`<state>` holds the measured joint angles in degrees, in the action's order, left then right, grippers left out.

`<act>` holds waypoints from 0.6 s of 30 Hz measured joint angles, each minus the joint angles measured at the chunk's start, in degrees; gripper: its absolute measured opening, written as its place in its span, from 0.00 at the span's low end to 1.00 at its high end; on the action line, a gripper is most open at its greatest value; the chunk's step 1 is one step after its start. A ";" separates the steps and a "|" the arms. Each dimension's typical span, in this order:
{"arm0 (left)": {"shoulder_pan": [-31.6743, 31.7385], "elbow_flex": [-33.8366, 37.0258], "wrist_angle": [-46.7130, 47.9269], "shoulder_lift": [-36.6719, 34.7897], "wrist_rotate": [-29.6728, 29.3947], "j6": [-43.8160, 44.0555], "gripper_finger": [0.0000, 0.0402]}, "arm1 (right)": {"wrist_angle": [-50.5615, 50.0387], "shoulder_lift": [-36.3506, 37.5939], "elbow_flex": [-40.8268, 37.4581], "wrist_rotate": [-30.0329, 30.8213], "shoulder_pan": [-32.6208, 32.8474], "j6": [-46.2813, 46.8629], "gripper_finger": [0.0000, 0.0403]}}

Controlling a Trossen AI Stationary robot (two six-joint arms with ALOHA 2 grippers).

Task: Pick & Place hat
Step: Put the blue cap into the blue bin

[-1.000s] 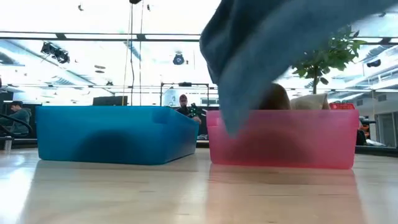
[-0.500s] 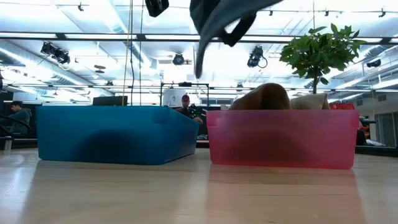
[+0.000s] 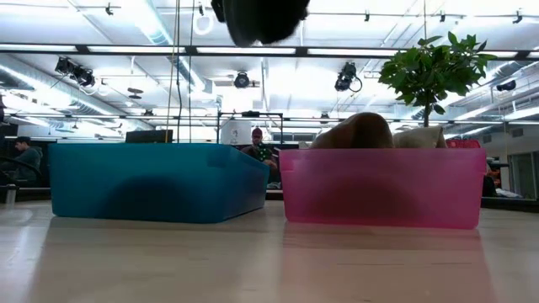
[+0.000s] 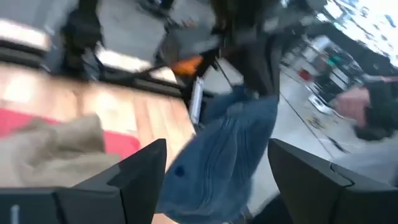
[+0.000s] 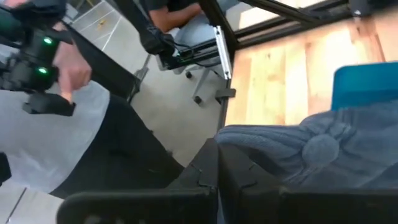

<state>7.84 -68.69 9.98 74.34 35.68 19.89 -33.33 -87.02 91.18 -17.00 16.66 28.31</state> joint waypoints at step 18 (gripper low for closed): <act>-2.42 0.05 -15.60 11.91 12.19 9.03 0.70 | 0.96 0.00 0.00 1.95 0.03 -1.63 0.00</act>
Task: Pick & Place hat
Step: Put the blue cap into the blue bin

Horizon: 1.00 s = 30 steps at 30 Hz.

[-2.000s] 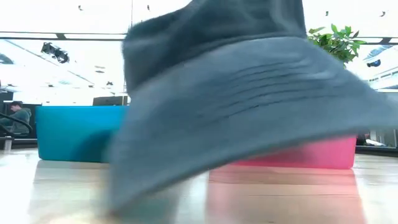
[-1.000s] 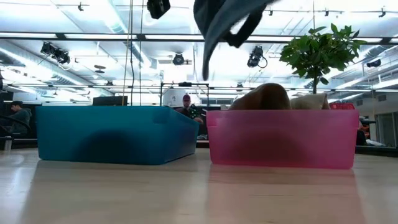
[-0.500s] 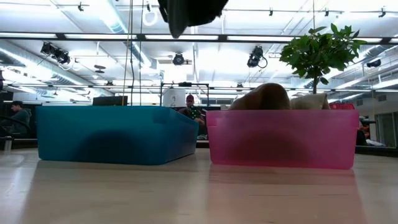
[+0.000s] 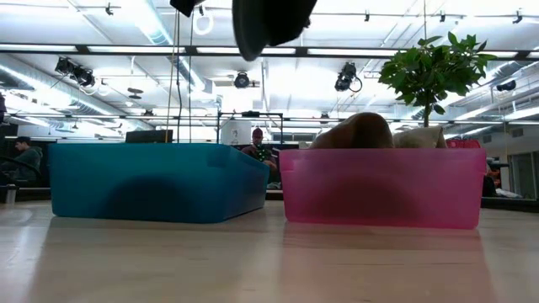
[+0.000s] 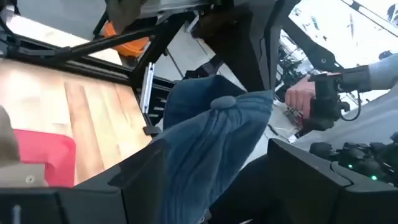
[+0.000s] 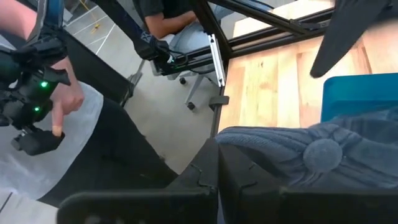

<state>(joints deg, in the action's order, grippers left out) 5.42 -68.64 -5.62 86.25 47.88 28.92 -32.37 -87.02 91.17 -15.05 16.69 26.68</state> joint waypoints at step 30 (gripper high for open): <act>-10.39 0.02 2.83 3.85 -2.44 -8.13 0.60 | -3.20 0.00 -0.02 -0.50 -0.63 -0.17 0.00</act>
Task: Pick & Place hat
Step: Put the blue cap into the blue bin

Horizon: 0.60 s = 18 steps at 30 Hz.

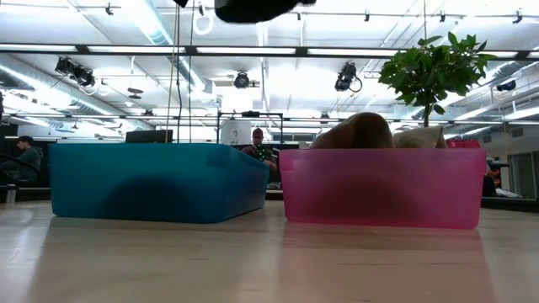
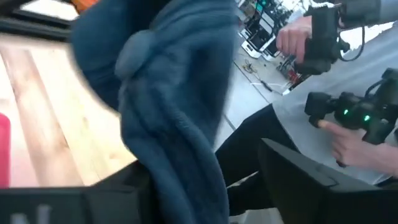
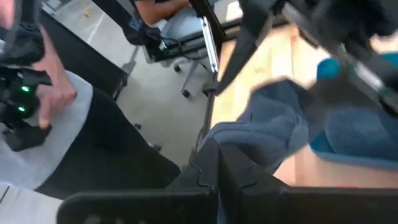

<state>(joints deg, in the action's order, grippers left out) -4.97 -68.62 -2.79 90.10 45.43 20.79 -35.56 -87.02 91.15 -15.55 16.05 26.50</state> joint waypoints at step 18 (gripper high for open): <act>2.28 0.00 -0.32 -0.32 7.65 -4.78 0.02 | -3.04 0.00 0.00 2.62 -0.87 -1.49 0.01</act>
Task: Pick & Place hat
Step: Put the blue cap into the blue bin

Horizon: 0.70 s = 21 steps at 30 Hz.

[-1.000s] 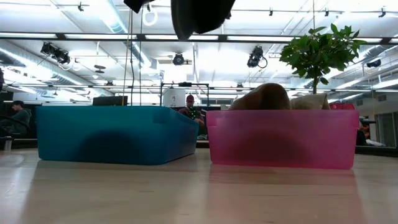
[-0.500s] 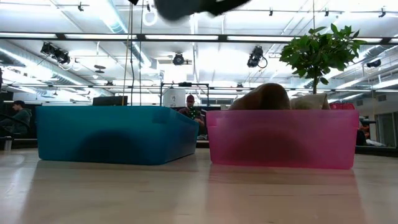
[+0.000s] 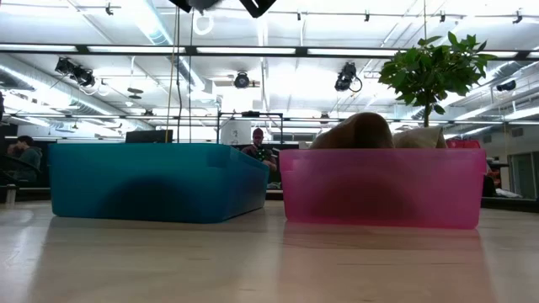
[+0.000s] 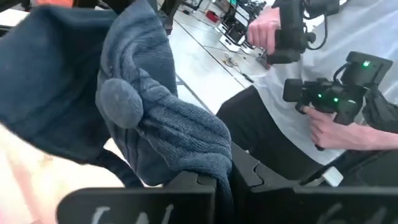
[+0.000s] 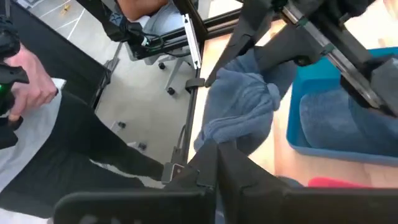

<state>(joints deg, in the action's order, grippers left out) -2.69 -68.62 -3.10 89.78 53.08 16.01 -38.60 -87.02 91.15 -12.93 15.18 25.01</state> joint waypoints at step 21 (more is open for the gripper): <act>4.02 -0.07 7.40 -2.56 1.70 13.51 0.01 | -21.60 6.09 -0.02 5.27 -7.56 -15.53 0.55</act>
<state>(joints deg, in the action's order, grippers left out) 1.33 -68.69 4.29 87.22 54.78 29.51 -60.20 -80.93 91.13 -7.66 7.62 9.48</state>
